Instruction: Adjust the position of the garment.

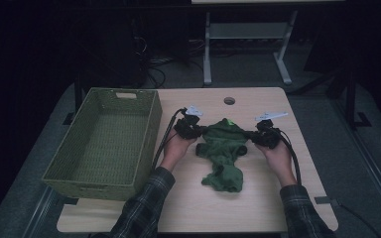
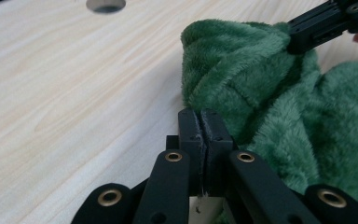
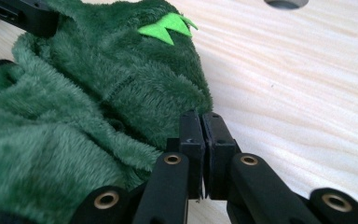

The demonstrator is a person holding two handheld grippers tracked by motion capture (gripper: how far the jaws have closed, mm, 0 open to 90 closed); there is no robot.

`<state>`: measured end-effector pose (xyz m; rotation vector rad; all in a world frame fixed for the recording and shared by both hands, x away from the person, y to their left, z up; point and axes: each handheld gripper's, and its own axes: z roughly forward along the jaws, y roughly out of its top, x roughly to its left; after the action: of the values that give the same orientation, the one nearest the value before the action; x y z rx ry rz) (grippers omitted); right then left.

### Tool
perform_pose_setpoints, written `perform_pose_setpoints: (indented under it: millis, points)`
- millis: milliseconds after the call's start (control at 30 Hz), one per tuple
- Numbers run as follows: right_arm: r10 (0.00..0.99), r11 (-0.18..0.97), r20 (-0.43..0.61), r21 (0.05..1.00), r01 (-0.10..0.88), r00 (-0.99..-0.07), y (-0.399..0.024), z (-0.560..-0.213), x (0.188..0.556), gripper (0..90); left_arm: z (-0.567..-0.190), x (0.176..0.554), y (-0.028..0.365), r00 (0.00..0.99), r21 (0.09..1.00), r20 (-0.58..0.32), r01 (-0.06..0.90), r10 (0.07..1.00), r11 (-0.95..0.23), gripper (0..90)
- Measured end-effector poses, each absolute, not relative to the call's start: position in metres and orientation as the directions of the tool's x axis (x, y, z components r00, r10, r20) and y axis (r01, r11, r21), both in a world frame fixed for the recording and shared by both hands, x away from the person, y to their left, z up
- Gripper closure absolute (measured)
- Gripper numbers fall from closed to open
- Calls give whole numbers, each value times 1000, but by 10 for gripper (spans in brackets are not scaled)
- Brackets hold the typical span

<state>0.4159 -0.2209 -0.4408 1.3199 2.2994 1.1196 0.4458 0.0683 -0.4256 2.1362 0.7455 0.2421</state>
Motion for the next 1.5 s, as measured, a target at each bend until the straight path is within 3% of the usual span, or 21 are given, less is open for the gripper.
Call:
perform_pose_setpoints:
  millis: [567,933,1267,1500]
  points:
    - [766,249,167,813,526,-621,-231,-402,381,874,-402,400,85,814,850,-92,364,574,-380,883]
    - [742,218,186,841,495,-644,-234,-405,359,875,-403,366,91,837,878,-64,306,543,-368,882]
    - [708,216,184,863,457,-682,-237,-409,328,873,-412,338,100,860,904,-92,283,501,-320,880]
    - [671,230,178,873,430,-719,-238,-414,302,867,-420,317,103,890,903,-38,226,454,-366,879]
